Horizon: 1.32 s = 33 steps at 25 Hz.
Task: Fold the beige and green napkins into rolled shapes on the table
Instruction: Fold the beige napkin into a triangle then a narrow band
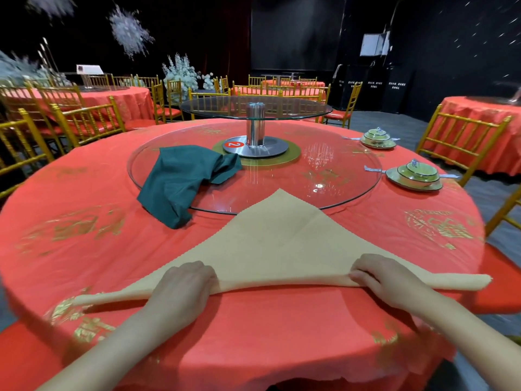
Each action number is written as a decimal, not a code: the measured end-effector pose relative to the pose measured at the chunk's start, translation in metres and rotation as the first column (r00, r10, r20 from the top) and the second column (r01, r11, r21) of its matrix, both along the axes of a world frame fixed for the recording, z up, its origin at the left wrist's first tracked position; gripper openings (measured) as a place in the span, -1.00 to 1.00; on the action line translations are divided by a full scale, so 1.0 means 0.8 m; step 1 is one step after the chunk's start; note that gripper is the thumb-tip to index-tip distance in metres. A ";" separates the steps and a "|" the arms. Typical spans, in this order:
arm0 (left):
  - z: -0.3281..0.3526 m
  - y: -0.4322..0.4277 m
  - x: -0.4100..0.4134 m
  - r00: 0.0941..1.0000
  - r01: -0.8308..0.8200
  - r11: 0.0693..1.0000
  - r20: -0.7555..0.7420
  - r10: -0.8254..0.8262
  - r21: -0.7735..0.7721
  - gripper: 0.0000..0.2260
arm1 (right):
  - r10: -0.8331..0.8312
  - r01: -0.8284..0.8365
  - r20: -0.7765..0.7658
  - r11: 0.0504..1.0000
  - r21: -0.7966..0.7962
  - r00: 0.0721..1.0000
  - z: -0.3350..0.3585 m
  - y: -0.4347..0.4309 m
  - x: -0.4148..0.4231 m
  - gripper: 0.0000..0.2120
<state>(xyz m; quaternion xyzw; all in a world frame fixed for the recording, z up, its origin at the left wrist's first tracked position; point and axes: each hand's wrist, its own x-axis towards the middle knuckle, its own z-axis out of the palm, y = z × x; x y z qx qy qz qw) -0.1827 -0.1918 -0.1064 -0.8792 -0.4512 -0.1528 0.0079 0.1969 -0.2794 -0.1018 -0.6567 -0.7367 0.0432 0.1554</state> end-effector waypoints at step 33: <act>-0.010 -0.038 0.082 0.956 0.050 0.961 -0.267 -0.125 -0.271 -0.19 | -0.072 0.115 0.215 0.974 -0.196 0.974 -0.015 -0.015 -0.124 0.26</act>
